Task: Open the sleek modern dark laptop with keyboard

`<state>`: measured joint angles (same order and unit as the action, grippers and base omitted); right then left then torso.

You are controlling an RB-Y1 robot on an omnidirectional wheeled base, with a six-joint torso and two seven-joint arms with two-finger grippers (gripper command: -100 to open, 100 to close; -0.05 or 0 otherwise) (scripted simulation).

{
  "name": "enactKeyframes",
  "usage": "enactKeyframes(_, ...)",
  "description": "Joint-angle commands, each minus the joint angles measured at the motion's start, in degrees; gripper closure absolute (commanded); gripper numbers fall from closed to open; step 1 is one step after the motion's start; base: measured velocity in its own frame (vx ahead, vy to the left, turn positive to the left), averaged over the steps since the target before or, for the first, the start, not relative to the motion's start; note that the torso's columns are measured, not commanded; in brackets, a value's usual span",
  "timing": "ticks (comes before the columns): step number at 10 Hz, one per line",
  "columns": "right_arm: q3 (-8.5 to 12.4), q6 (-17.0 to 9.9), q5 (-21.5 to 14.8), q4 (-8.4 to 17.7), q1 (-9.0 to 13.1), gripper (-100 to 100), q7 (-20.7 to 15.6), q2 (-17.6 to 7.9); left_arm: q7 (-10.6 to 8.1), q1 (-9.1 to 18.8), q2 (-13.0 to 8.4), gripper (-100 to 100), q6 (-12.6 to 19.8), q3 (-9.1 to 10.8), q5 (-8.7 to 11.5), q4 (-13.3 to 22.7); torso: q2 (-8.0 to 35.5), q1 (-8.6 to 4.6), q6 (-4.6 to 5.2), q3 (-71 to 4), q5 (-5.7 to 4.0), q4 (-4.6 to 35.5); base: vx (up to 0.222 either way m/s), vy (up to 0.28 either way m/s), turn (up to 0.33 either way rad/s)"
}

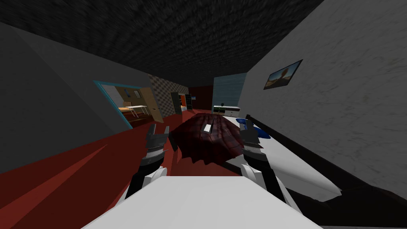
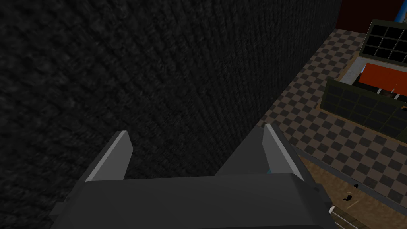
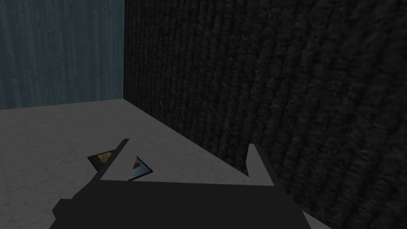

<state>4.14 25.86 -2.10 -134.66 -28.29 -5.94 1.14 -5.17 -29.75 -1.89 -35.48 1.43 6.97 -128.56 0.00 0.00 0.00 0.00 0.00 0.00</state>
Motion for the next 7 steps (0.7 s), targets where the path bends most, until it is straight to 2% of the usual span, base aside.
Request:
enactKeyframes(1,0.0,0.0,0.0,0.0,0.0,0,0.0,0.0,0.0,0.0,0.0,0,0.0,0.0,0.0,0.0,2.3,0.0,0.0,-4.7,0.0,2.3,0.0,0.0,0.0)
enactKeyframes(7,0.0,0.0,0.0,0.0,0.0,0,0.0,0.0,0.0,0.0,0.0,0,0.0,0.0,0.0,0.0,26.9,0.0,0.0,-53.8,0.0,26.9,0.0,0.0,0.0)
